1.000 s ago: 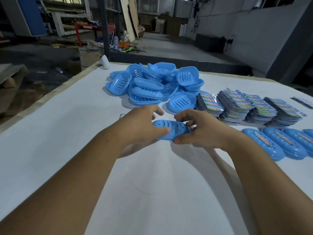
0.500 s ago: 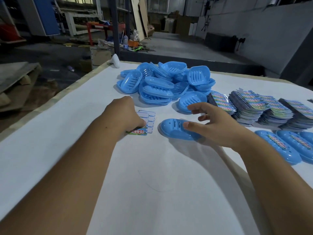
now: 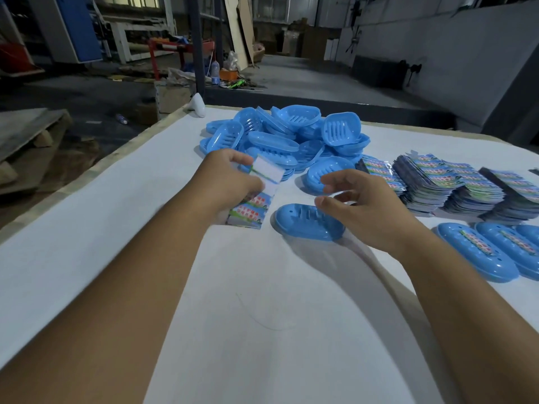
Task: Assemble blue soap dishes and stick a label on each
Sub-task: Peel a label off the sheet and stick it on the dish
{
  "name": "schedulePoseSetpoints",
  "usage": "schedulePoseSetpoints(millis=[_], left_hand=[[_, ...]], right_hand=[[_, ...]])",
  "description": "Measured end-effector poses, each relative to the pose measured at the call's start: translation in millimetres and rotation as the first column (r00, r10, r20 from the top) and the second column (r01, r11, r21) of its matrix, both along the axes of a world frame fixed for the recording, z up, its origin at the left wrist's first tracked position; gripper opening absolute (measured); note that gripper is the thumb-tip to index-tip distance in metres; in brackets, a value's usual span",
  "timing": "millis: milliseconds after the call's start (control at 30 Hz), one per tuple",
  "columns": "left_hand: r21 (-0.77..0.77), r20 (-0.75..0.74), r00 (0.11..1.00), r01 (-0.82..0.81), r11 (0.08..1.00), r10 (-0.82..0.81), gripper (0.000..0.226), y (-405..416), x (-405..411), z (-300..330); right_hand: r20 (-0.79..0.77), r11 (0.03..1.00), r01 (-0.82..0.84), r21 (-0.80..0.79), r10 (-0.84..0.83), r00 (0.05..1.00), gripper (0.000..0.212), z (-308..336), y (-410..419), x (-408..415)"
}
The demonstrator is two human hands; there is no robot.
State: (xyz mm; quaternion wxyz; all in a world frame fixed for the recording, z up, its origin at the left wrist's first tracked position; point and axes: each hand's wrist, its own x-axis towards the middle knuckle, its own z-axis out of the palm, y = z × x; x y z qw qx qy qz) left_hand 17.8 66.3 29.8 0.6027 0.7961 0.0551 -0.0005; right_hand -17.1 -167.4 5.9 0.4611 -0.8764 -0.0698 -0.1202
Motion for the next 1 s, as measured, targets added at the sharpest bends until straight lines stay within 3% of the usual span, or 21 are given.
schedulePoseSetpoints(millis=[167,233,600,767,900,1000], left_hand=[[-0.219,0.095,0.988,0.138,0.966,-0.12,0.04,-27.5,-11.0,2.4],[-0.224,0.087,0.983,0.18,0.958,-0.164,0.038,-34.2,-13.5,-2.0],[0.001,0.156,0.973,0.171,0.985,-0.169,0.032,-35.4,-17.9,-4.7],[0.004,0.166,0.962,0.217,0.976,-0.215,0.033,-35.2,-19.3,-4.5],[-0.002,0.189,0.953,0.241,0.97,-0.236,0.034,-36.7,-21.4,-4.1],[-0.002,0.227,0.946,0.239,0.971,-0.232,0.035,-38.3,-21.6,-4.5]], right_hand=[[-0.071,0.955,-0.069,0.288,0.093,0.993,0.034,5.0,15.5,-3.7],[-0.088,0.942,-0.077,0.326,0.111,0.99,0.035,6.9,16.4,-3.6],[-0.125,0.975,0.059,0.216,-0.032,0.992,0.034,10.5,0.5,1.9],[-0.136,0.969,0.078,0.233,-0.047,0.99,0.034,9.8,1.5,2.1],[-0.053,0.971,0.174,0.163,-0.168,0.984,0.029,9.5,3.8,-0.4],[-0.053,0.982,0.093,0.166,-0.085,0.995,0.02,11.8,6.9,-5.8]])
